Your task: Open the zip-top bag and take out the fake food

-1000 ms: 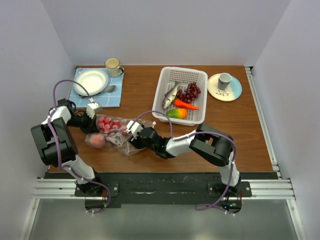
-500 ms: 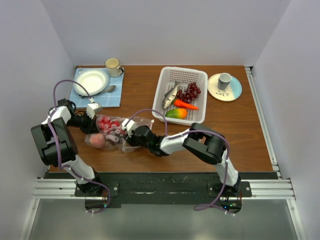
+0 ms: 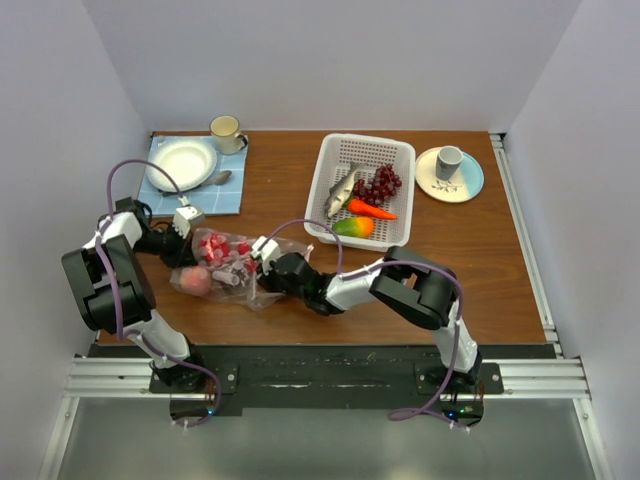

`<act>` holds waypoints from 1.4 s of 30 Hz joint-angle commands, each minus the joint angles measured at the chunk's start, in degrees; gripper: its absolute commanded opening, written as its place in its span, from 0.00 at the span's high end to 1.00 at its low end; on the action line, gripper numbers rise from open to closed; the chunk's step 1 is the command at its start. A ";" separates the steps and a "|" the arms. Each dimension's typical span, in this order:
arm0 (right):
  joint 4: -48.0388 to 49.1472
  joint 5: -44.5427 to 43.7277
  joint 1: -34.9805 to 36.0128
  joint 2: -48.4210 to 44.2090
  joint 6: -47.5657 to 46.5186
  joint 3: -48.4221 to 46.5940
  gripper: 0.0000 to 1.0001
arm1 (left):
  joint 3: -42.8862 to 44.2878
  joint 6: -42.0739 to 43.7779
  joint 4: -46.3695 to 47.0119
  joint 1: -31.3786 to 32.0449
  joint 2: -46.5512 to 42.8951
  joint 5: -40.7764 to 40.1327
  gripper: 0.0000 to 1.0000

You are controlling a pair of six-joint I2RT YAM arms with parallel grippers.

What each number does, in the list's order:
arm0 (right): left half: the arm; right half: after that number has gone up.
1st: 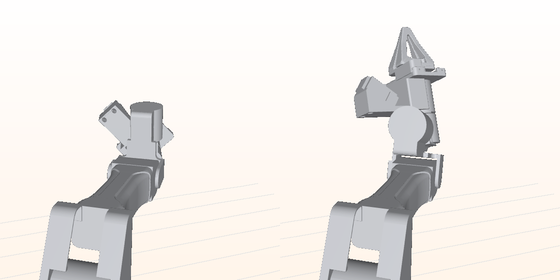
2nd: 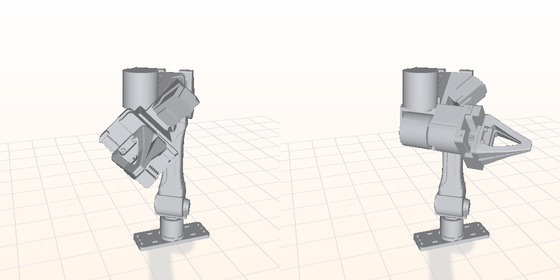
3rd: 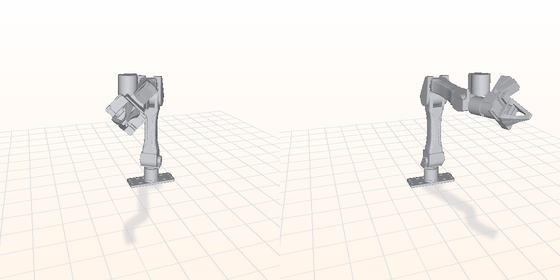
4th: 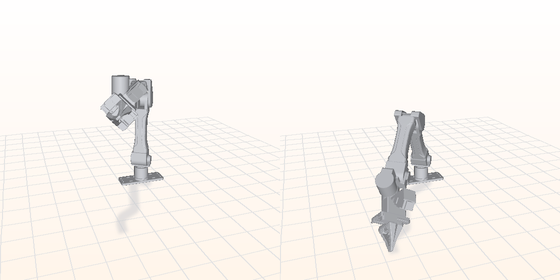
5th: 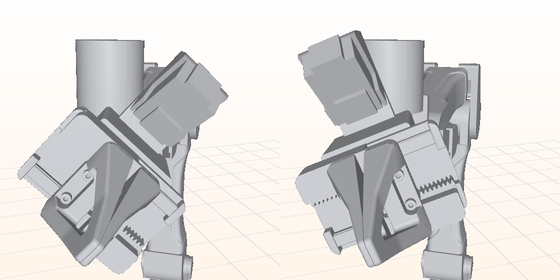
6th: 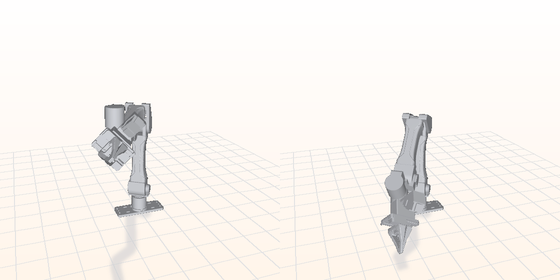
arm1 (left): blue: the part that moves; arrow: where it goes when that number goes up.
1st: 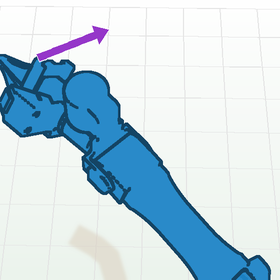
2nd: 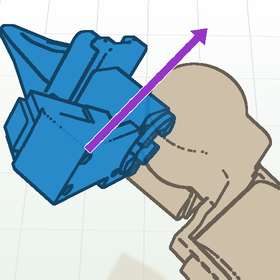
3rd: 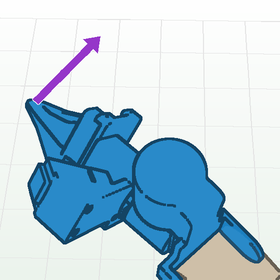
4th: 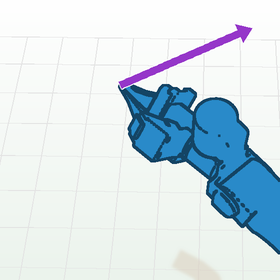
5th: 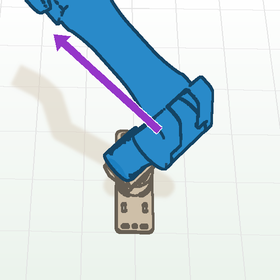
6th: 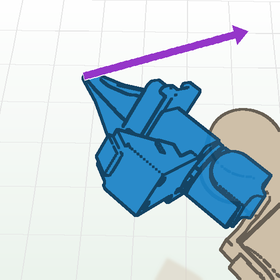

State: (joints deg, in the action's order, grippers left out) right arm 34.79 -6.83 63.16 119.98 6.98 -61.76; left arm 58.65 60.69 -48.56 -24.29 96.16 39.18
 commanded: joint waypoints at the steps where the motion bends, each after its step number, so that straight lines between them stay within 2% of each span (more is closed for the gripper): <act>1: -4.02 -0.73 -0.23 -5.62 4.18 4.79 1.00 | 0.15 1.28 0.12 0.12 -0.97 -0.15 1.00; 5: -9.02 -1.34 -0.23 -12.22 4.35 8.93 1.00 | -0.29 1.10 0.83 0.12 -0.89 -0.24 1.00; 9: -22.17 -0.29 -0.23 -19.24 5.23 9.02 1.00 | -0.12 0.84 1.27 0.12 -0.18 0.20 1.00; 11: -25.19 -1.16 -0.23 -22.23 6.28 11.20 1.00 | -0.12 0.84 1.36 0.12 -0.10 0.20 1.00; 15: -32.13 -4.41 -0.23 -32.77 7.60 17.18 1.00 | -0.47 0.92 1.97 0.12 -0.10 -0.24 1.00; 19: -38.99 -8.10 -0.23 -48.91 7.69 22.11 1.00 | -0.56 1.01 2.24 0.12 -0.18 -0.51 1.00; 21: -42.41 -11.00 -0.23 -54.13 7.26 23.96 1.00 | -0.03 0.93 1.89 0.12 -0.27 -0.33 1.00; 24: -44.19 -14.52 -0.23 -64.85 6.90 25.45 1.00 | 2.15 0.14 -0.04 0.12 -1.06 1.51 1.00; 27: -40.25 -19.43 -0.23 -71.28 6.11 26.25 1.00 | 5.58 -0.39 -3.54 0.12 -2.64 4.32 1.00; 32: -37.25 -22.61 -0.31 -66.12 2.87 20.63 1.00 | 10.25 -0.22 -8.92 0.56 -7.03 8.89 1.00; 36: -33.40 -30.41 -1.89 -53.50 0.31 15.89 1.00 | 11.83 -0.13 -11.30 1.79 -10.81 9.95 1.00; 40: -34.43 -30.44 -12.25 -42.31 4.78 6.15 0.97 | 12.62 -0.57 -12.88 3.37 -12.22 10.74 1.00; 41: -34.17 -30.44 -15.23 -40.37 4.97 4.64 0.94 | 13.15 -0.66 -13.66 3.64 -12.49 10.83 1.00; 42: -34.26 -30.35 -16.39 -38.70 4.80 3.15 0.85 | 13.50 -0.83 -14.19 4.25 -12.75 10.92 1.00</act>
State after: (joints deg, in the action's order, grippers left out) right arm -1.96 -32.71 54.06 76.53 10.09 -51.05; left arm 69.63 60.53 -58.89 -21.63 84.93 46.92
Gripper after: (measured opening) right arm 0.114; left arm 0.013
